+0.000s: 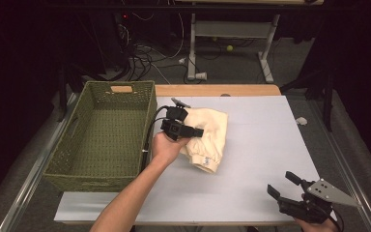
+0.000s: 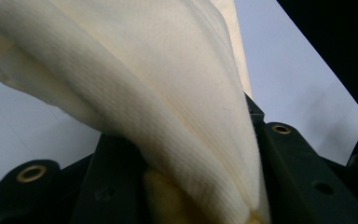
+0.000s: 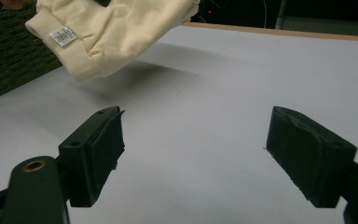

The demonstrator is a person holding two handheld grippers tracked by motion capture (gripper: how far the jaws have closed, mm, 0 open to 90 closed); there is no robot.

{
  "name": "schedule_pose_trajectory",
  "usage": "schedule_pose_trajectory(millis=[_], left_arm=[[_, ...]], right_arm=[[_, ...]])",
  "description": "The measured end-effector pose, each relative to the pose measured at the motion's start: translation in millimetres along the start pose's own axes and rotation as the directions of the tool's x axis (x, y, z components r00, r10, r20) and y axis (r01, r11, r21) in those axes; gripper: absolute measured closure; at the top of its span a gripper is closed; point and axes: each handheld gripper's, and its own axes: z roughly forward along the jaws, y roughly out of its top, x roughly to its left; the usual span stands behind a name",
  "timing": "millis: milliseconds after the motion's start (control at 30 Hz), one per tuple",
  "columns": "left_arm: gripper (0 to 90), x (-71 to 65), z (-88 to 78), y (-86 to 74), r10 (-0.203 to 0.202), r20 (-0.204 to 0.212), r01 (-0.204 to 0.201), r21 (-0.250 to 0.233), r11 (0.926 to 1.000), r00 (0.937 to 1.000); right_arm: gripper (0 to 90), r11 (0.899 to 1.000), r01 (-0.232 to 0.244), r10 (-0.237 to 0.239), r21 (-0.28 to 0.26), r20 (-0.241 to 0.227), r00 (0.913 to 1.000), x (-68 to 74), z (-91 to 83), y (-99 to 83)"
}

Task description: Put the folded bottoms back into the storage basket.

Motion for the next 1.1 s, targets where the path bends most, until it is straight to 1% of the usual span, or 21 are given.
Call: schedule_pose_trajectory(millis=[133, 233, 333, 367, 567, 767, 1100], left_arm=[[60.4, -2.1, -4.7, -1.7, 0.015, 0.004, -0.015, -0.003, 0.9999, 0.9999], [60.4, -5.7, -10.0, -3.7, 0.038, 0.006, -0.038, -0.009, 0.9992, 0.9993], [60.4, -8.1, -12.8, -4.8, 0.043, 0.011, -0.042, -0.012, 0.9990, 0.9990], [60.4, -8.7, -14.2, -5.2, 0.050, 0.013, -0.050, -0.011, 0.9987, 0.9987], [60.4, -12.0, -22.2, -9.2, 0.066, 0.022, -0.066, -0.015, 0.9977, 0.9976], [60.3, -13.6, -32.0, -14.8, 0.074, 0.038, -0.073, -0.030, 0.9969, 0.9965], [60.3, -7.5, -46.5, -24.8, 0.064, 0.040, -0.062, -0.048, 0.9969, 0.9972]], right_arm=[[19.6, 1.000, -0.001, 0.001, 0.000, 0.001, 1.0000, -0.3, -0.4, -0.2], [19.6, 1.000, -0.001, 0.001, 0.000, 0.000, 1.0000, -0.4, -0.2, -0.2], [19.6, 1.000, -0.001, 0.001, 0.001, -0.002, 1.0000, -0.1, 0.2, -0.1], [19.6, 1.000, -0.001, 0.001, 0.001, -0.002, 1.0000, -0.1, 0.2, -0.1], [19.7, 1.000, -0.001, 0.001, 0.001, 0.001, 1.0000, 0.2, -0.1, -0.1], [19.6, 1.000, -0.001, 0.001, 0.001, 0.000, 1.0000, 0.0, 0.2, -0.1], [19.6, 1.000, 0.000, 0.000, 0.002, 0.001, 1.0000, 0.2, 0.2, -0.2]])
